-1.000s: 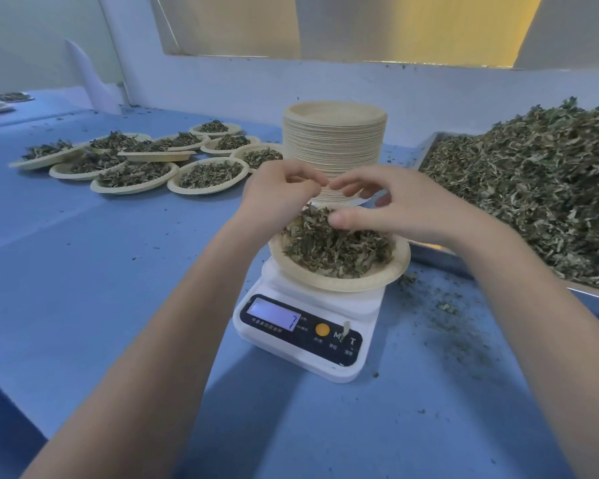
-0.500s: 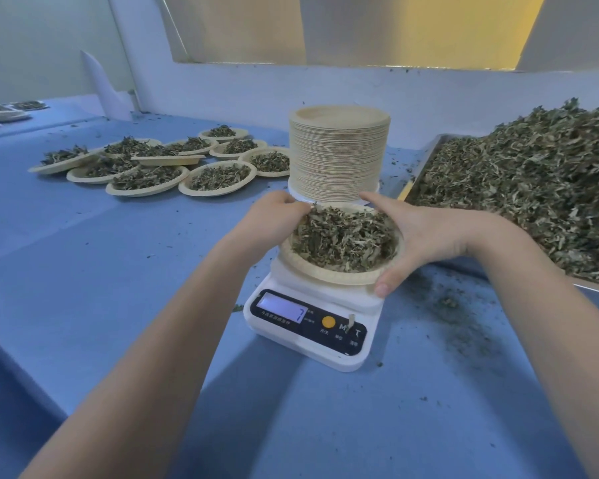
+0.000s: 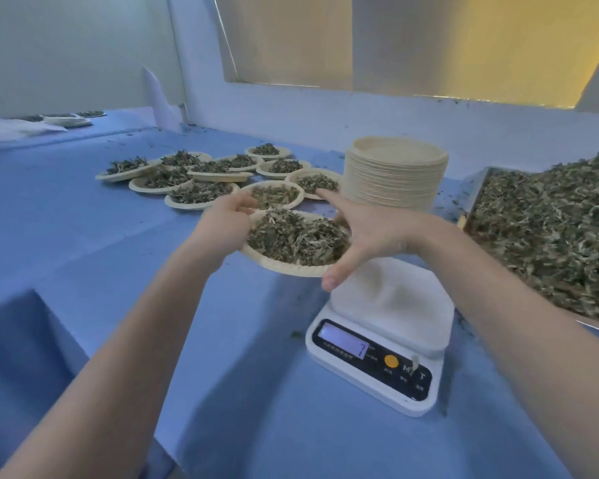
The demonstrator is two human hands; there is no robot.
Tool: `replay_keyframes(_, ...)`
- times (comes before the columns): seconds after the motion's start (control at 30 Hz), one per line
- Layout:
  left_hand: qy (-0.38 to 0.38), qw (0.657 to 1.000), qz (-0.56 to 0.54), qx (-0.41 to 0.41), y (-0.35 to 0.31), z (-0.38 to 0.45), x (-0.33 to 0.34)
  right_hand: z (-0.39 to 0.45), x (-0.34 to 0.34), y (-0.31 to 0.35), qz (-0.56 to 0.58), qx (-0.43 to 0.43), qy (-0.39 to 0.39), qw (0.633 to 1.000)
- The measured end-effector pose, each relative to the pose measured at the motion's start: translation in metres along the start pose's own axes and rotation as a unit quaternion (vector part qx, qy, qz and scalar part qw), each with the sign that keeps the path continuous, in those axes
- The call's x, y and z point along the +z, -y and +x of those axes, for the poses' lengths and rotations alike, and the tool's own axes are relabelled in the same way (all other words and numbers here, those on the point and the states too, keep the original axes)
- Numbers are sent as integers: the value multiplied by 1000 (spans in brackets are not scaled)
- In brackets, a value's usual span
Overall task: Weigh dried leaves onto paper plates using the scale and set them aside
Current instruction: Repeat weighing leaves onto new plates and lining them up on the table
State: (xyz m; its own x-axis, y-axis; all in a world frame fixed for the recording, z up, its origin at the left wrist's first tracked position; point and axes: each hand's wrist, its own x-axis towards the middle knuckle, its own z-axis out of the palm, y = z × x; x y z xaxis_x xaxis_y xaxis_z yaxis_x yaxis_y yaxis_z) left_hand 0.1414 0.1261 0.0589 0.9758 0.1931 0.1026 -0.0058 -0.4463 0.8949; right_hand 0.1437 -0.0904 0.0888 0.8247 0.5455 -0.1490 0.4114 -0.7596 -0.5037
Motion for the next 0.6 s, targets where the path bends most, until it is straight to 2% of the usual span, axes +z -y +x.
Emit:
replay_keyframes(0.13, -30, 998, -2, -50, 41, 10, -25, 49, 29, 16, -31, -7, 55, 998)
replay_keyframes(0.33, -120, 986, 46, -111, 91, 26, -34, 107, 58, 27, -99, -24, 25, 994)
replay_keyframes(0.47, -140, 974, 105, -142, 97, 51, -41, 140, 52, 31, -98, -12, -57, 993)
replay_keyframes(0.6, -140, 966, 121, -182, 96, 76, -42, 172, 54, 31, -142, 19, -198, 970)
